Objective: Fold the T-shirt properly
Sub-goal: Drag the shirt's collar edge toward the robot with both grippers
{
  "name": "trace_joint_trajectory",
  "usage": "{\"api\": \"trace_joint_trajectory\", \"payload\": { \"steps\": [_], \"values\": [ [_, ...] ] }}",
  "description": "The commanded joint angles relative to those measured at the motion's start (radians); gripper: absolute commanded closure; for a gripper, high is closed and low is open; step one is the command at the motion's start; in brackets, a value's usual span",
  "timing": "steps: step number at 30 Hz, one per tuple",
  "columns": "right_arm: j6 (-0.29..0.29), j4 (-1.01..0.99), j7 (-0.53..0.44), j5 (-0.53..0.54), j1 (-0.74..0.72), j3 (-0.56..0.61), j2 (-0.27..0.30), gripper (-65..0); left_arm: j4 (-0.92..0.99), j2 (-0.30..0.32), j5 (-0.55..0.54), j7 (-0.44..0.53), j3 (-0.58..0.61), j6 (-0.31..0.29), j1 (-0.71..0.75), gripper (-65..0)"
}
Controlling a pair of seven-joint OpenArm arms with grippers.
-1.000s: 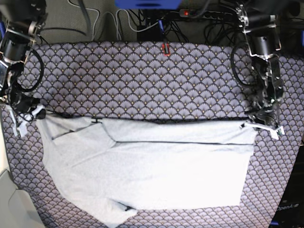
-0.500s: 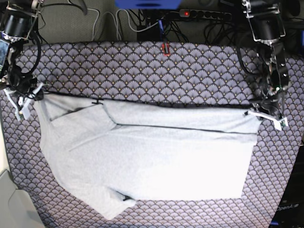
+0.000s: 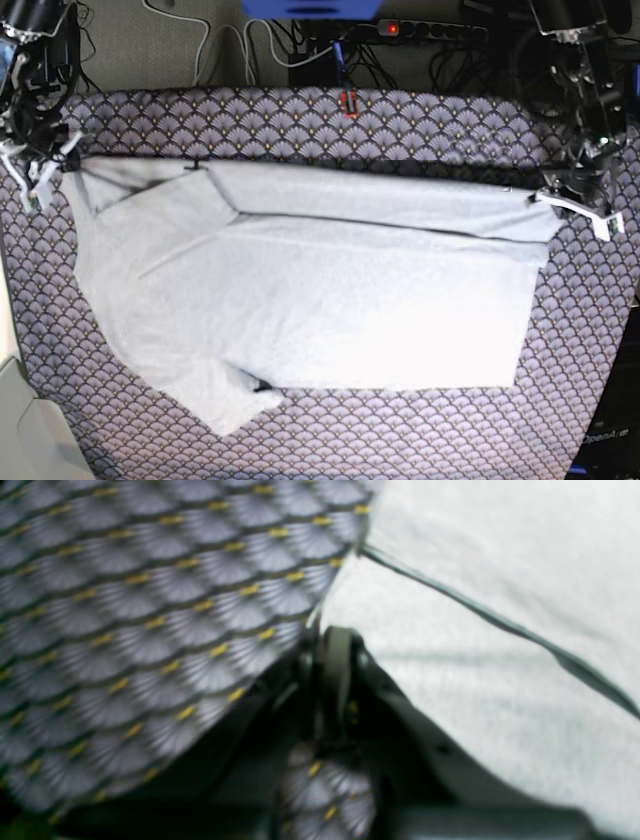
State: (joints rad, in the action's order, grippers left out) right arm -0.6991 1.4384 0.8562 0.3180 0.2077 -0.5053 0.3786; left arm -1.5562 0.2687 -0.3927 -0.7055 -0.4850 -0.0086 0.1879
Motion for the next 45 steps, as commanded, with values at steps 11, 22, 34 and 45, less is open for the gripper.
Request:
{"api": "trace_joint_trajectory", "payload": {
  "steps": [11, 22, 34, 45],
  "values": [
    [0.001, 0.137, 0.013, -0.009, 0.154, -0.034, -0.020, 0.0, -0.152, 0.017, 0.008, 0.016, -0.011, 0.003, 0.175, -0.5],
    [0.001, 0.137, 0.010, -0.009, 0.215, -0.036, -0.023, 0.0, -0.152, 0.016, 0.008, 0.017, -0.062, 0.003, 0.269, -0.5],
    [0.001, 0.210, 0.008, -0.009, 0.252, -0.036, -0.049, 0.0, -0.145, 0.017, 0.008, 0.017, -0.054, 0.003, 0.292, -0.4],
    [0.001, 0.207, 0.016, -0.009, 0.244, -0.036, -0.046, -6.7, -0.148, 0.024, 0.008, 0.016, -0.057, 0.003, 0.290, -10.6]
  ]
}}
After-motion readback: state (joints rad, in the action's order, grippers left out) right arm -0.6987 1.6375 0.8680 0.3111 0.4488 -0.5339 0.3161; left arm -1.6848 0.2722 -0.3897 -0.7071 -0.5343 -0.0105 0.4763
